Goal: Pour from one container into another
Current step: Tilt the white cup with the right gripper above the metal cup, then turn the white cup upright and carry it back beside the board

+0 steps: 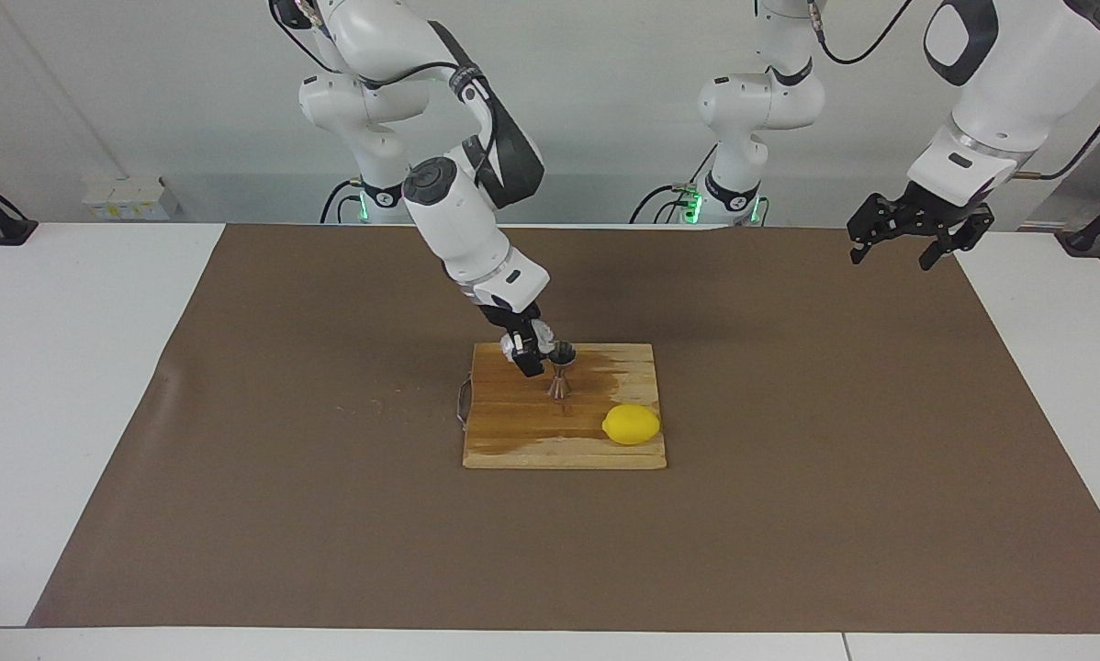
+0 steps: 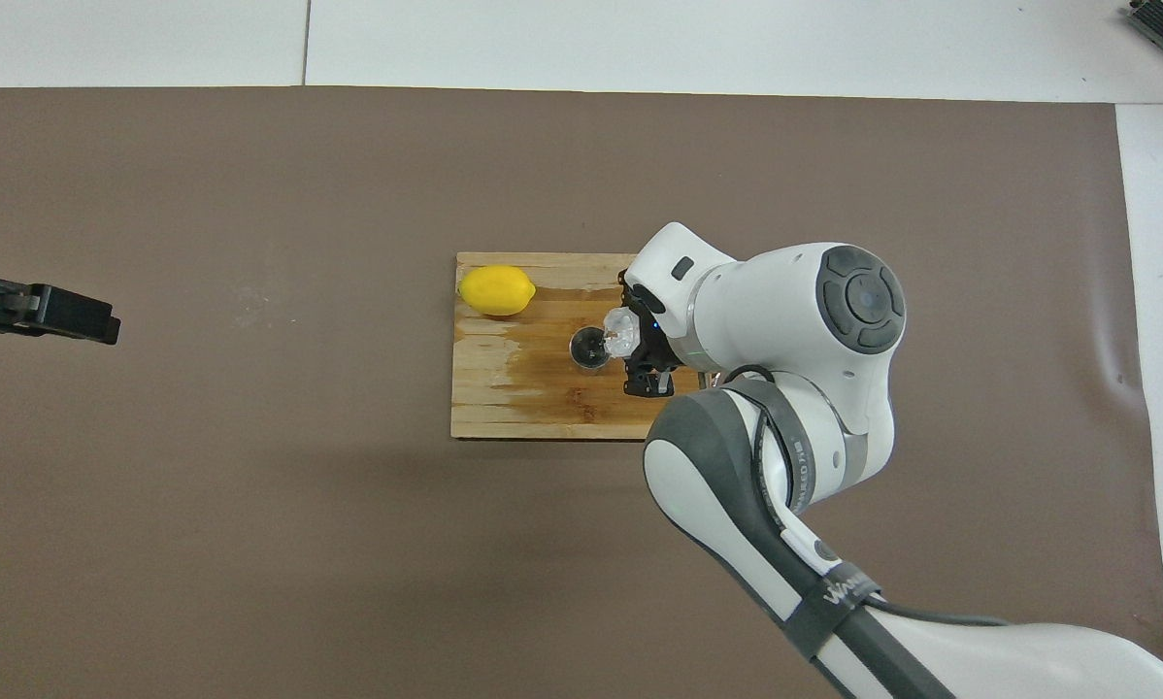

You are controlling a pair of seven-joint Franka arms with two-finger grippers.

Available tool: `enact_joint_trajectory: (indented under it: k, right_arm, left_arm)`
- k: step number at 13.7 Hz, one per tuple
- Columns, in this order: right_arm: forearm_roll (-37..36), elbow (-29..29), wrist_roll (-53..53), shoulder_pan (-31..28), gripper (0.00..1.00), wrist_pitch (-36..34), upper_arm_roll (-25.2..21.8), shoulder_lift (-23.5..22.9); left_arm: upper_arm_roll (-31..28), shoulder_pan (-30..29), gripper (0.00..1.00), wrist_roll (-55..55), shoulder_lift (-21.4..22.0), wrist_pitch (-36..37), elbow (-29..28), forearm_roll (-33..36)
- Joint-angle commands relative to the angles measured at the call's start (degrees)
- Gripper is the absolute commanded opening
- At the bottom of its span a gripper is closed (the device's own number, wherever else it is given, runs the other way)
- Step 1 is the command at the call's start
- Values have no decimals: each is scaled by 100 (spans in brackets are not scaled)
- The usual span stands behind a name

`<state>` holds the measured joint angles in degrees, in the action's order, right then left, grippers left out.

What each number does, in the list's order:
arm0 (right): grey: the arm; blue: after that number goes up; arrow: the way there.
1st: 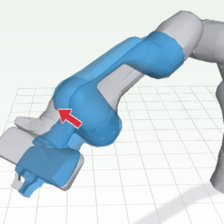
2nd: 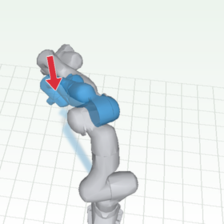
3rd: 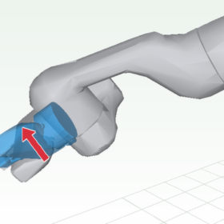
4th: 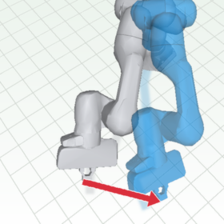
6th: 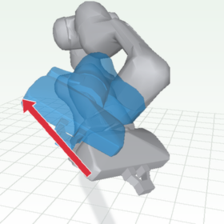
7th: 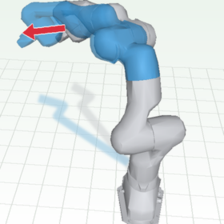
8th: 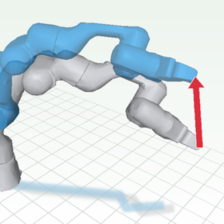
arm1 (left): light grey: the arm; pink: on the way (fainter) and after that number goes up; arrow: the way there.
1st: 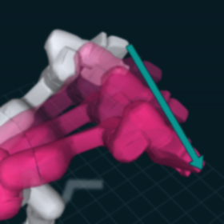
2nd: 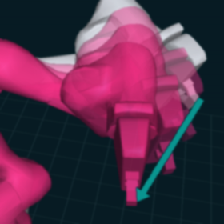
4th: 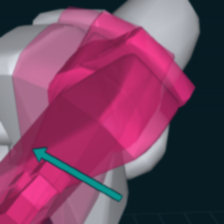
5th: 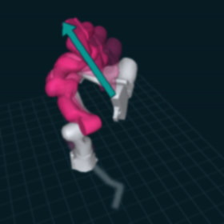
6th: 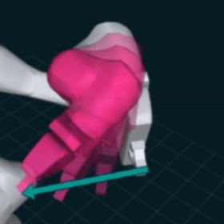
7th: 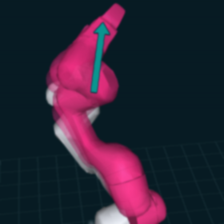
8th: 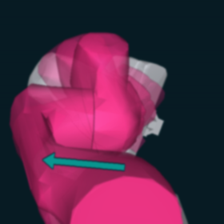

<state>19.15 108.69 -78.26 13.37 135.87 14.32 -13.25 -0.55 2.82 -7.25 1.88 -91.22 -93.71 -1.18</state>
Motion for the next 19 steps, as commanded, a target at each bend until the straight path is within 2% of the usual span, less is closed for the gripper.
enact_joint_trajectory:
  k: [1,5,9,15,18,19]
  right_arm:
    - [586,91,-372,-71,0,-26,45,148]
    - [1800,153,-1348,-264,0,-52,45,183]
    - [2837,153,-2016,-694,0,-341,45,200]
    - [3436,460,-3368,-1888,0,-1281,45,201]
    - [3464,513,-4194,-2495,0,-1721,36,25]
    - [3464,505,-4519,-2706,0,-1853,36,-184]
  left_arm:
    - [-42,52,100,-22,137,-53,-148,109]
    - [-42,52,100,-22,137,-53,-148,109]
    - [-42,52,100,-22,137,-53,-148,109]
    - [-42,52,100,-22,137,-53,-148,109]
    - [-42,52,100,-22,137,-53,-148,109]
    - [-42,52,100,-22,137,-53,-148,109]
